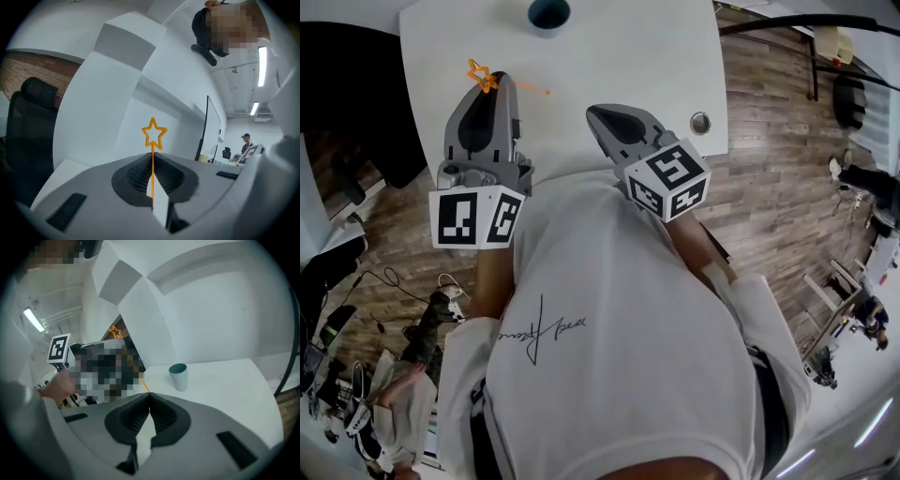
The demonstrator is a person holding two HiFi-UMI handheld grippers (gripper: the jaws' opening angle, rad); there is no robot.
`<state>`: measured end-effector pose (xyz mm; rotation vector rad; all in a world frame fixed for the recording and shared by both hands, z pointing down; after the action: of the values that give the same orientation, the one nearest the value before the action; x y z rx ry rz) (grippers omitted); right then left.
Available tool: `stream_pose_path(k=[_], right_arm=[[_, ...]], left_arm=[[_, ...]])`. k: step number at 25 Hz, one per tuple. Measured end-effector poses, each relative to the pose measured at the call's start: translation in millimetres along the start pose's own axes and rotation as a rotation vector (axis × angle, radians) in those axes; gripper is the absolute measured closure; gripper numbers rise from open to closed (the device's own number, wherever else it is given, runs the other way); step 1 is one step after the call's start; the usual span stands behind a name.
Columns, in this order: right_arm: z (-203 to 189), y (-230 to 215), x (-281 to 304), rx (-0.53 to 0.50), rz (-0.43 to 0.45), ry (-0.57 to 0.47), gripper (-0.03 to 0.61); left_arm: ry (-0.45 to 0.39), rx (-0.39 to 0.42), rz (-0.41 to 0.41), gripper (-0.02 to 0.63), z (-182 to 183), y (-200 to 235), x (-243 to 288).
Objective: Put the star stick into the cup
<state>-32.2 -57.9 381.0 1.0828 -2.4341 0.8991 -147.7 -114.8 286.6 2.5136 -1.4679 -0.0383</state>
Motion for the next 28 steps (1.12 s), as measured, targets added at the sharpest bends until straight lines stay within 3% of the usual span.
stream_pose_path(k=[9, 28], right_arm=[[-19.4, -21.6, -3.0, 0.04, -0.035, 0.019, 0.569], [17.5, -55.5, 2.7, 0.09, -0.073, 0.031, 0.569]], left_arm=[[-0.035, -0.006, 0.004, 0.595, -1.6, 4.7, 9.6], [-0.071, 0.014, -0.005, 0.596, 55.6, 20.7, 71.9]])
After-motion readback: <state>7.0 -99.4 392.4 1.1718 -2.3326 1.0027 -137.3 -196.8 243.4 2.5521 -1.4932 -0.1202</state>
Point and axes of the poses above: the fingertips, and each gripper's own axes: x forward along the fingers, y to its left, z out of its top, the point moved 1 cm from there along -x, backward along the fingers, and after that the axes turned 5 degrees about x, right-handed, at the moved point
